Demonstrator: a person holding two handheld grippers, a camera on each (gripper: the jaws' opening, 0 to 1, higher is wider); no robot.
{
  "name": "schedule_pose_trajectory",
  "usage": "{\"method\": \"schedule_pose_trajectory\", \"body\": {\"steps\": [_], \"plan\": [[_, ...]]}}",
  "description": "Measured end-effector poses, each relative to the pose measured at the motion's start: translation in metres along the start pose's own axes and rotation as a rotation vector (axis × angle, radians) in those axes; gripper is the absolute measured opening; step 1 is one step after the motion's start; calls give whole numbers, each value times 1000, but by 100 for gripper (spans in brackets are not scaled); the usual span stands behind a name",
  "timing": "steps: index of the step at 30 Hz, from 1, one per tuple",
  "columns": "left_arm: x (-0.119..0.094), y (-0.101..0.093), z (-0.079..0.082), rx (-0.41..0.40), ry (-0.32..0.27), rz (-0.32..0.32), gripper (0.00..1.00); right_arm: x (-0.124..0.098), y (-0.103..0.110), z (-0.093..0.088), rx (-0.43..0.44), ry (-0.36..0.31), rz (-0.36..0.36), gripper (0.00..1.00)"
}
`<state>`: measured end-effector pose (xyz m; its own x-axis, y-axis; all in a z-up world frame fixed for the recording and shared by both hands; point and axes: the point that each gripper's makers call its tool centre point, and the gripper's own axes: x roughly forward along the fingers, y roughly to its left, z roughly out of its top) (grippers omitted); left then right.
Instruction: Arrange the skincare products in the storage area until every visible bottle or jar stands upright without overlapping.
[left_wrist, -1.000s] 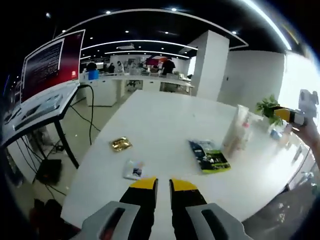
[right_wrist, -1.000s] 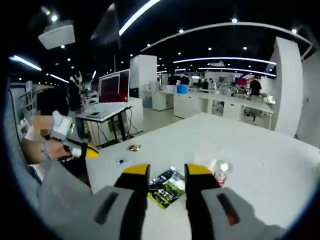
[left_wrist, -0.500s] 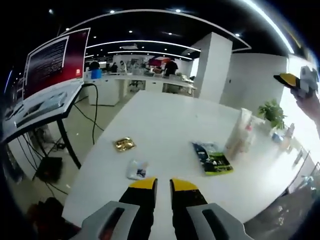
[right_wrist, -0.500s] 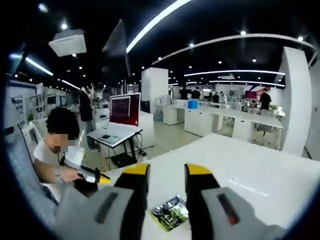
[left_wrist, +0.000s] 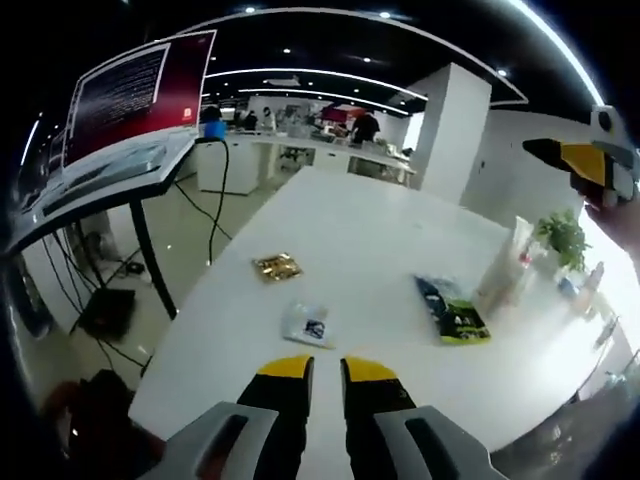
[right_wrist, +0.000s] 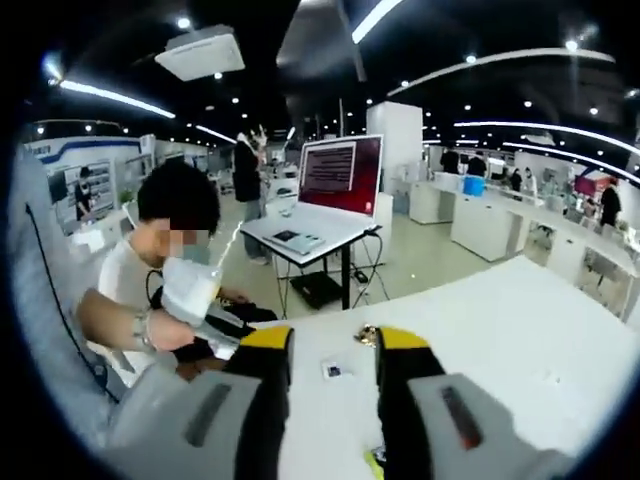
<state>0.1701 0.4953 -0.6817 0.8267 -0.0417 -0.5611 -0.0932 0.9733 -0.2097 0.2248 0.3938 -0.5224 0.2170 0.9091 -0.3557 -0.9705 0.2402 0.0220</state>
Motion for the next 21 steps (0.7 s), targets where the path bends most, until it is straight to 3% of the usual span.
{"method": "schedule_pose_trajectory", "body": {"steps": [6, 10, 12, 13, 15, 20, 21], "plan": [[9, 6, -2, -13, 9, 9, 12, 48, -3, -43, 5, 103, 13, 33], [17, 9, -5, -22, 24, 11, 12, 69, -6, -64, 49, 130, 24, 33], [21, 10, -7, -20, 34, 7, 12, 80, -9, -88, 118, 178, 22, 33], [23, 11, -7, -21, 35, 6, 12, 81, -9, -92, 122, 187, 22, 33], [29, 11, -10, -17, 43, -2, 12, 92, -14, -119, 102, 249, 13, 33], [50, 9, -17, 30, 65, -42, 11, 112, -19, -144, 126, 292, 11, 33], [57, 7, -16, 78, 62, -64, 10, 115, -20, -148, 150, 298, 5, 33]]}}
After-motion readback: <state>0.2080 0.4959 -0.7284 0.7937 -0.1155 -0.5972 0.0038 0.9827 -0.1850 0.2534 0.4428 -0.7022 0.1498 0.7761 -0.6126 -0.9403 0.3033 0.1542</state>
